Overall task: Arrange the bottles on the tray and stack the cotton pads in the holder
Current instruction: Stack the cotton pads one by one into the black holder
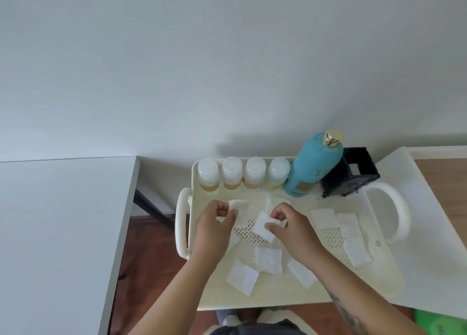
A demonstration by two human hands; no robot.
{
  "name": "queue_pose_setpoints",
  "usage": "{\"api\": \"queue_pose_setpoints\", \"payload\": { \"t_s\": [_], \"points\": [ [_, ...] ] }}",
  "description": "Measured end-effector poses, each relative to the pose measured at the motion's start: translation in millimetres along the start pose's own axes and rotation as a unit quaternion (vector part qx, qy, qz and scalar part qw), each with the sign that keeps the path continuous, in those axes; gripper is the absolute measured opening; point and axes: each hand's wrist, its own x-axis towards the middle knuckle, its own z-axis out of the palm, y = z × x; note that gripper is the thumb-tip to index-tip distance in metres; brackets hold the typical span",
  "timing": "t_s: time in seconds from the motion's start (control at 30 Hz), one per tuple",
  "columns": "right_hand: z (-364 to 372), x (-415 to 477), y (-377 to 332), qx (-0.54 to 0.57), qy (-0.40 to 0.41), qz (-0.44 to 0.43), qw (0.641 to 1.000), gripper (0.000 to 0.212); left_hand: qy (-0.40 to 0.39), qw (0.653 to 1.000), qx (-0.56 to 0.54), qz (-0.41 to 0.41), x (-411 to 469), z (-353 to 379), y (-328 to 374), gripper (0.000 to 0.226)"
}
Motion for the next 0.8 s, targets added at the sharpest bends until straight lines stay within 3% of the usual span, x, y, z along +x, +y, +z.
{"api": "queue_pose_setpoints", "payload": {
  "t_s": [0.23,0.6,0.8],
  "points": [
    [-57.1,-27.6,-0.7,0.071,0.059,-0.013,0.996,0.010,-0.101,0.991,-0.088,-0.018,-9.1,18.7,10.1,0.007],
    [-184.1,18.3,19.9,0.029,0.170,-0.088,0.981,0.011,-0.137,0.983,-0.119,-0.011,-24.1,74.1,56.1,0.007],
    [-214.2,65.0,40.1,-0.009,0.157,-0.099,0.983,0.004,-0.120,0.984,-0.131,-0.005,-33.9,106.5,82.0,0.005]
  ]
}}
